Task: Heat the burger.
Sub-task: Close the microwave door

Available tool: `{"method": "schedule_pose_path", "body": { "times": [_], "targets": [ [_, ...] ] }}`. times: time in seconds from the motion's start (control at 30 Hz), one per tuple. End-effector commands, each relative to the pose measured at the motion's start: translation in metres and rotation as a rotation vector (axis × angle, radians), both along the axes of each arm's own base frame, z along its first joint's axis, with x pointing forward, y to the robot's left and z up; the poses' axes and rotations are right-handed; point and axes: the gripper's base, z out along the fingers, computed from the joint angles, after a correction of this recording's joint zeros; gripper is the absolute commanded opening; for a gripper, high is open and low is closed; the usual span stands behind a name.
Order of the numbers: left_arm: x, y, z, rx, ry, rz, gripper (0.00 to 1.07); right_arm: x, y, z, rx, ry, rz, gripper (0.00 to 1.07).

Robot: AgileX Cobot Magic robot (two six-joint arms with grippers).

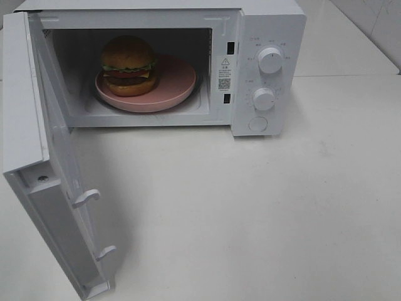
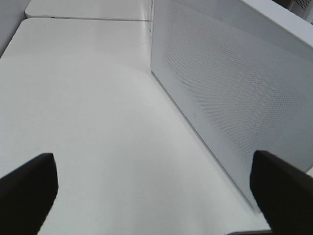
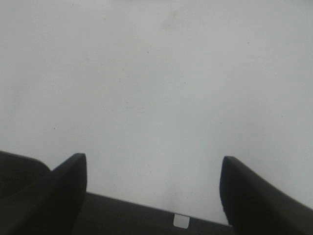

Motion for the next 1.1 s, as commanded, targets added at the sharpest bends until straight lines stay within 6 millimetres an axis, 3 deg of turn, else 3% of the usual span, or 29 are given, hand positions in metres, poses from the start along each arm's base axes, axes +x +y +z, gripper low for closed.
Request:
{"method": "schedule_pose_path", "body": {
  "times": [0.03, 0.4, 1.1],
  "targets": [
    [-0.001, 0.000, 0.000, -0.003, -0.024, 0.000, 1.00, -0.013, -0.001, 0.001, 0.028, -0.082, -0.046, 0.75],
    [-0.001, 0.000, 0.000, -0.003, -0.024, 0.000, 1.00, -0.040, -0.004, 0.001, 0.052, -0.287, -0.091, 0.75],
    [-0.001, 0.000, 0.000, -0.004, -0.024, 0.000, 1.00, -0.033, -0.003, -0.003, 0.075, -0.329, -0.103, 0.75]
  ]
}}
